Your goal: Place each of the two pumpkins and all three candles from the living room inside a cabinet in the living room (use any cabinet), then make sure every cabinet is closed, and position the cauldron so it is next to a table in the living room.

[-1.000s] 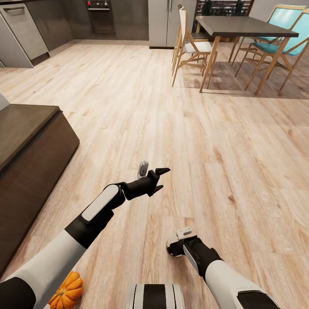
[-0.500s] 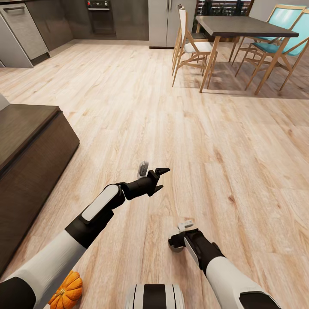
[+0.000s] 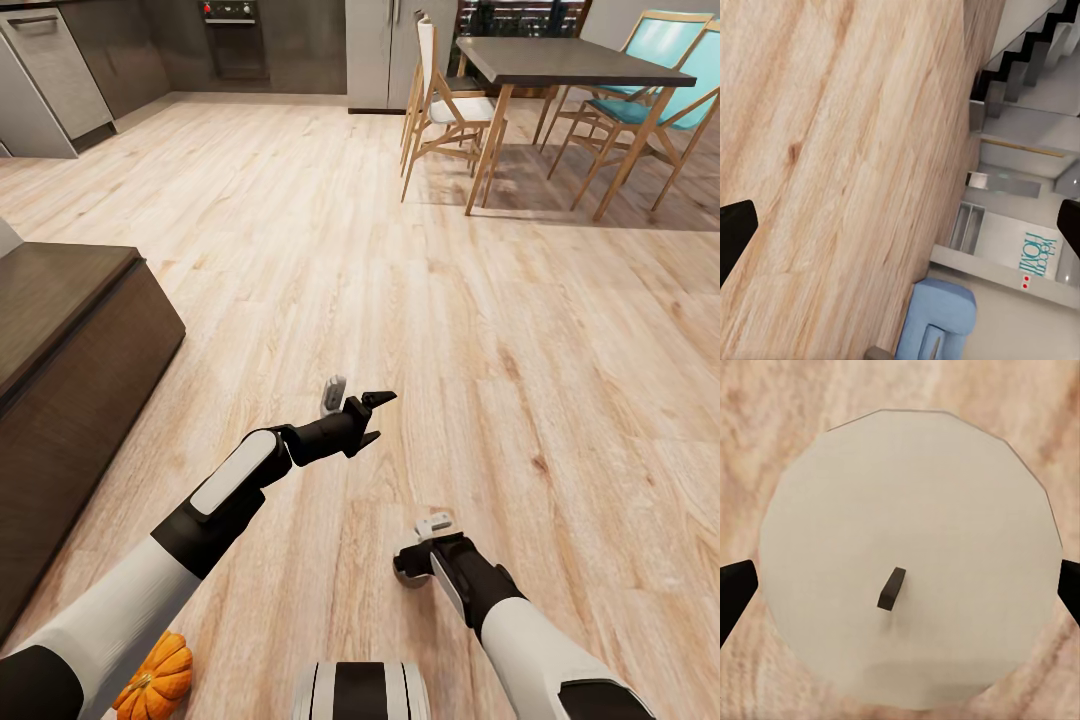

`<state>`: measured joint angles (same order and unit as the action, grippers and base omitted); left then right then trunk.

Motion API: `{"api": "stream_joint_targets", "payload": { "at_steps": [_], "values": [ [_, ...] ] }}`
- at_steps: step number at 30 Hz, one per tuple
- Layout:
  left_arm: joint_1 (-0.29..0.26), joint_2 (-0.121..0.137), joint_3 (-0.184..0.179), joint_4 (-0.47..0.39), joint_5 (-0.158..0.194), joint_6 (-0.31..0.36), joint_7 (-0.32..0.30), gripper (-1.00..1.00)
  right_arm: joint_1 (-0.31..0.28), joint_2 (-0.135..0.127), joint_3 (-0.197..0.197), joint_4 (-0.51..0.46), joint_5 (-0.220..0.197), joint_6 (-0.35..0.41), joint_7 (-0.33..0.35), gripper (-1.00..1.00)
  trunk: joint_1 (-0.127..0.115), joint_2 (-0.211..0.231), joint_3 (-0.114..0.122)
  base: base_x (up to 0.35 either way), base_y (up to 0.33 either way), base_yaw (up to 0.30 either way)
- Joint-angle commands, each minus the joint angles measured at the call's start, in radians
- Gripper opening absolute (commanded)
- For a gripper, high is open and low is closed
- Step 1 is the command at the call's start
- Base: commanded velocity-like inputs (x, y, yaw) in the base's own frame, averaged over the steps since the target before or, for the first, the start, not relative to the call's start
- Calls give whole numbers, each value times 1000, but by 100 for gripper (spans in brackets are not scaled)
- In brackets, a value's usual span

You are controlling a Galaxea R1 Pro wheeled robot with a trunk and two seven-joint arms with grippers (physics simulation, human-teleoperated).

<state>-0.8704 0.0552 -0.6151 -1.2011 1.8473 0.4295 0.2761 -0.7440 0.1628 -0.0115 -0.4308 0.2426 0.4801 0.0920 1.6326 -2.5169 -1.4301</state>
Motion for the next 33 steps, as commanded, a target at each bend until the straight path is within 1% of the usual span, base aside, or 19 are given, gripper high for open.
{"api": "stream_joint_targets", "payload": {
  "at_steps": [1,6,9,11,15,33],
  "values": [
    [0,0,0,0,0,0,0,100,0,0,0,0,0,0,-1,-100,0,0,0,0,0,0],
    [0,0,0,0,-1,0,0,100,0,-3,-1,-21,0,0,-1,-100,0,0,0,0,0,0],
    [17,-1,0,4,-2,-3,-2,100,-3,-19,-4,-20,-2,0,0,-100,0,0,0,0,0,0],
    [19,-2,0,4,-2,-3,-2,100,-3,-19,-4,-20,-2,0,0,-100,0,0,0,0,0,0],
    [22,-2,0,5,-2,-3,-2,100,-3,-29,-4,-20,-3,0,1,-100,0,0,0,0,0,0],
    [22,-1,0,6,-2,-3,-2,100,-3,-32,-5,-20,-2,0,0,-100,0,0,0,0,0,0]
  ]
}}
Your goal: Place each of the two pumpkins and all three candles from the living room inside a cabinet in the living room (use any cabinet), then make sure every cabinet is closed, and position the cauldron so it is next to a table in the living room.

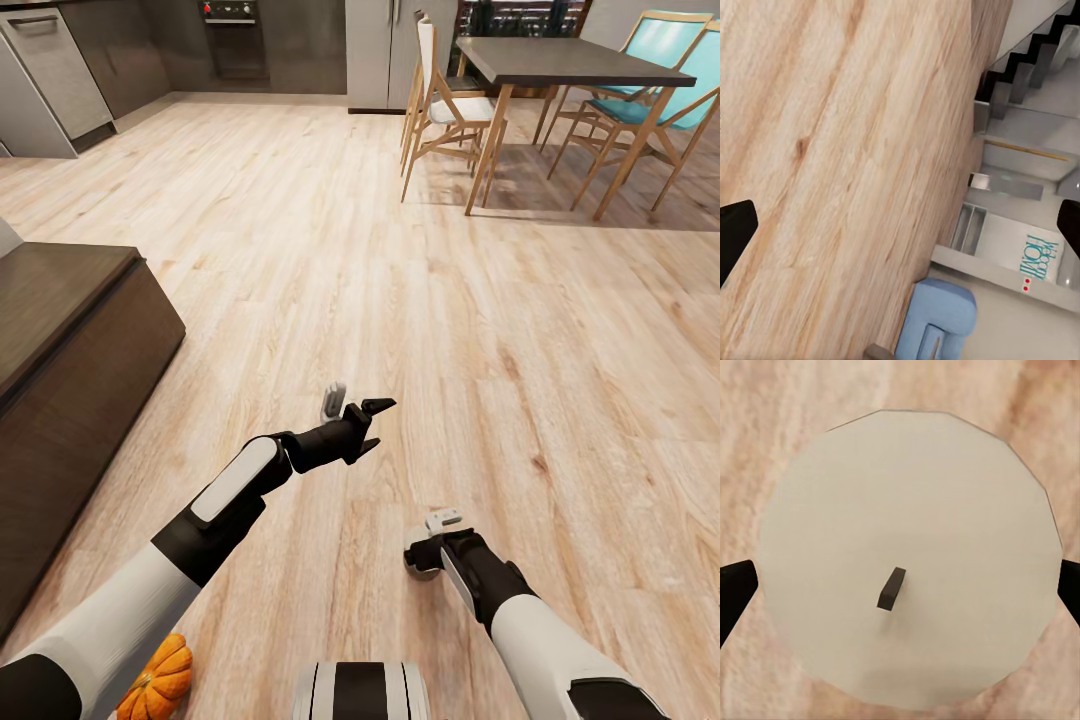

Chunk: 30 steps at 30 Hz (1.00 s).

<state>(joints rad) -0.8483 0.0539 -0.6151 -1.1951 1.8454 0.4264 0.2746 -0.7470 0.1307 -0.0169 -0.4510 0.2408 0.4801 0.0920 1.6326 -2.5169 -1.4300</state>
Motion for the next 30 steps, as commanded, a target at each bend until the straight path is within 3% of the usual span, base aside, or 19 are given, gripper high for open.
{"api": "stream_joint_targets", "payload": {
  "at_steps": [1,14,30],
  "values": [
    [0,0,0,0,0,0,0,100,0,0,0,0,0,0,0,-100,0,0,0,-47,-38,0],
    [0,1,1,0,0,0,0,100,0,0,0,0,0,0,0,-100,0,0,0,-227,-186,5],
    [0,1,1,0,0,0,0,100,0,1,1,0,0,0,0,-100,0,0,0,-34,-31,273]
  ]
}}
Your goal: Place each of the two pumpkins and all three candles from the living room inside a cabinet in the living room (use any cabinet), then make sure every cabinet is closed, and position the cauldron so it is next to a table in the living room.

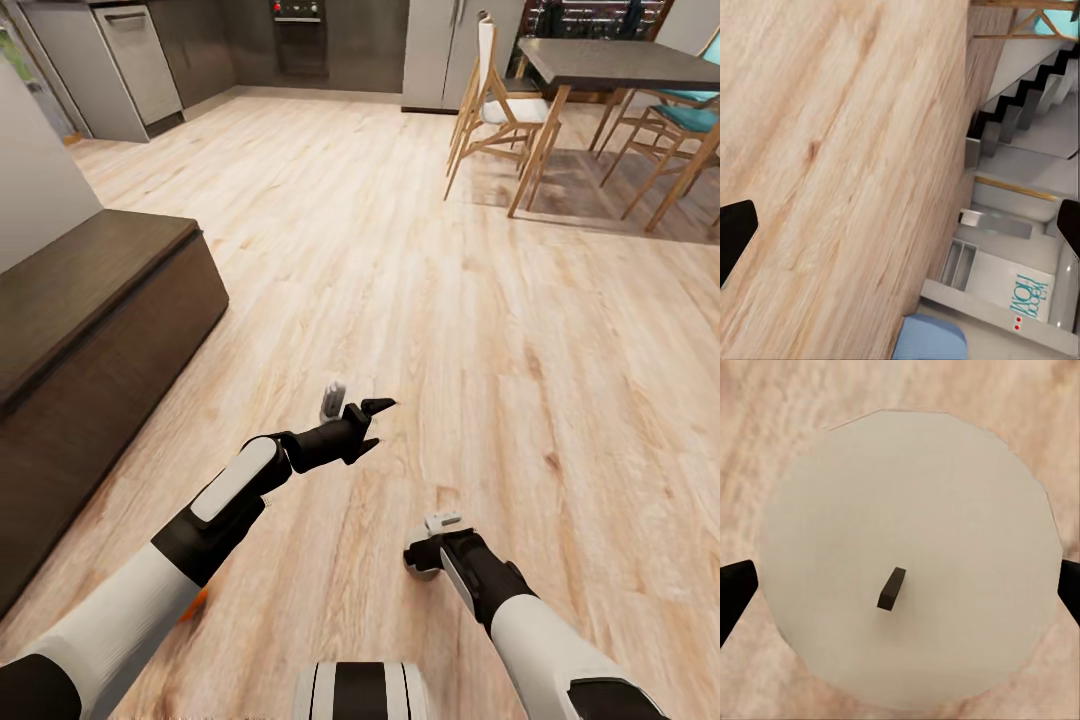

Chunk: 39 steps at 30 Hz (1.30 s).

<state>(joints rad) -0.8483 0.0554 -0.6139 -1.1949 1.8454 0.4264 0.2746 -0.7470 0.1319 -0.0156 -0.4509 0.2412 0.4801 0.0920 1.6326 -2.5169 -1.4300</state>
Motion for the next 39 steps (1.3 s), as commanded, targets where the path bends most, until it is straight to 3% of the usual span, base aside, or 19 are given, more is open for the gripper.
{"api": "stream_joint_targets", "payload": {
  "at_steps": [1,39],
  "values": [
    [0,0,0,0,0,0,0,100,0,0,0,0,0,0,0,-100,0,0,0,0,0,287],
    [0,4,0,1,0,0,0,100,0,0,0,-1,0,0,0,-100,0,0,0,0,-48,288]
  ]
}}
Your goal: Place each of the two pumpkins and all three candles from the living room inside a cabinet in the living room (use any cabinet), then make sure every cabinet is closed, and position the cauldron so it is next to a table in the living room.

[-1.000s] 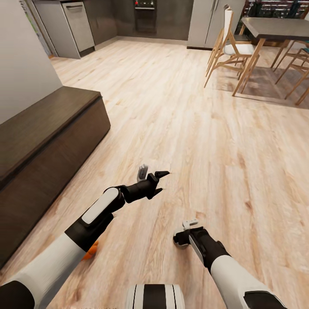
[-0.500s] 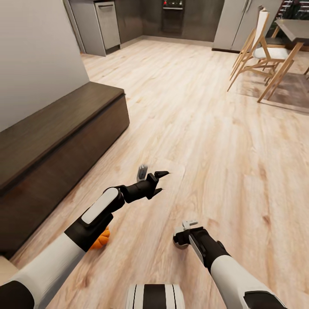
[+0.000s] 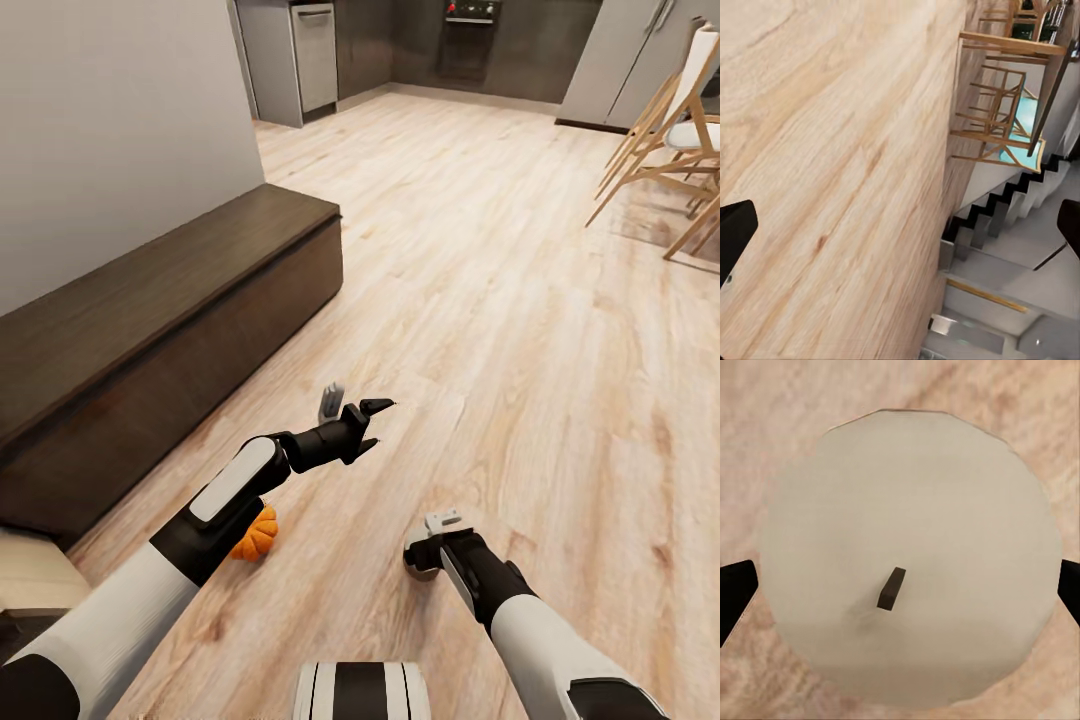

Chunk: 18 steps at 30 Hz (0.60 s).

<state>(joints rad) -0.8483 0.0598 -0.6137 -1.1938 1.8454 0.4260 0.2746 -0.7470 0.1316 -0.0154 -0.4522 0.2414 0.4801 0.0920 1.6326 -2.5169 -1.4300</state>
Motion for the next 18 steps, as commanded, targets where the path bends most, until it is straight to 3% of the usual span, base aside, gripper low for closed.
{"api": "stream_joint_targets", "payload": {
  "at_steps": [1,8,18],
  "values": [
    [0,0,0,0,0,0,0,100,0,0,0,-1,-1,0,0,-100,0,0,0,0,-77,288],
    [1,0,0,0,1,0,0,100,0,-7,-1,-25,-1,1,0,-100,0,0,0,0,-27,266],
    [2,-6,-1,-1,0,0,-1,100,0,-9,-2,-31,-1,2,-1,-100,-4,2,35,0,-1,37]
  ]
}}
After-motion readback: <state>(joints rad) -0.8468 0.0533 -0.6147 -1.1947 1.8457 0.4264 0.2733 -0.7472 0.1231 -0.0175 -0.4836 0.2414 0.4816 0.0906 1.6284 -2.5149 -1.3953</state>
